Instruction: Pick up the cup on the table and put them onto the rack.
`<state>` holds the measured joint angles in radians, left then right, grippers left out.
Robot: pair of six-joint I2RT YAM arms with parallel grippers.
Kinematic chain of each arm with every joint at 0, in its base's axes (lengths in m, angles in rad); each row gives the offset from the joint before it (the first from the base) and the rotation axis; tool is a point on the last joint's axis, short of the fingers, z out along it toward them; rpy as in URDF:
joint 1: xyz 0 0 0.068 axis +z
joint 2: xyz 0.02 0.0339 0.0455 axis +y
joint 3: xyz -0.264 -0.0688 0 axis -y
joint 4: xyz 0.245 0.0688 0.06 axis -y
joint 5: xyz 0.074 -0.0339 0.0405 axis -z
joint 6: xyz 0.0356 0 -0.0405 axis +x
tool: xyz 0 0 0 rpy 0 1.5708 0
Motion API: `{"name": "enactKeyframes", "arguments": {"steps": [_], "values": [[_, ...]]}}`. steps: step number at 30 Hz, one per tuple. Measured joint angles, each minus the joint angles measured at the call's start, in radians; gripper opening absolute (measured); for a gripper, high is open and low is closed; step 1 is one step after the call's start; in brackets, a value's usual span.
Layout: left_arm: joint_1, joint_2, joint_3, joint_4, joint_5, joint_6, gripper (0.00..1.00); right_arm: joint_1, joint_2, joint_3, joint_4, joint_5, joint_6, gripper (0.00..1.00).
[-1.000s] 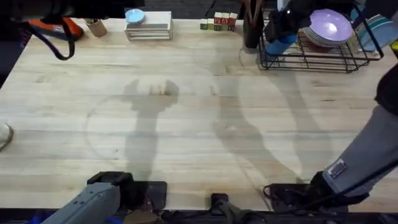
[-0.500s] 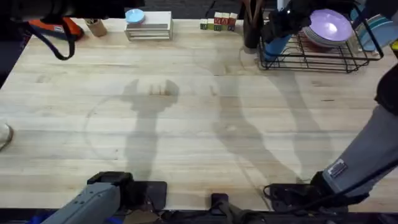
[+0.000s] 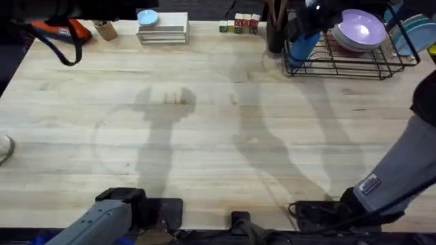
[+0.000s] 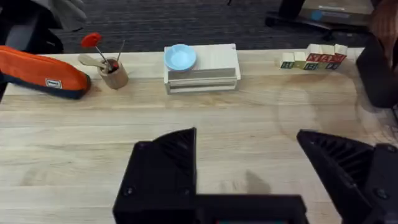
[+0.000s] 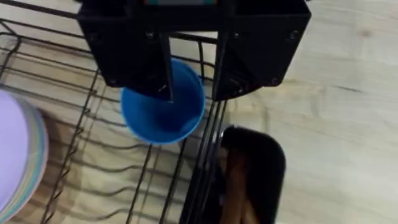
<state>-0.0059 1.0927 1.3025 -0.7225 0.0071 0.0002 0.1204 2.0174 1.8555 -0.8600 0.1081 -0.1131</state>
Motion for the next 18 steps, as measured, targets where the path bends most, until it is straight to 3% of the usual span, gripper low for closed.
{"name": "enactKeyframes", "arguments": {"steps": [8, 18], "values": [[0.000, 0.000, 0.000, 0.000, 0.000, 0.000, 0.993, 0.000, 0.000, 0.151, -0.041, 0.000, 0.000, 0.404], [0.000, 0.000, 0.000, 0.000, 0.000, 0.000, 0.993, 0.000, -0.017, 0.341, -0.218, 0.000, 0.000, 0.664]]}}
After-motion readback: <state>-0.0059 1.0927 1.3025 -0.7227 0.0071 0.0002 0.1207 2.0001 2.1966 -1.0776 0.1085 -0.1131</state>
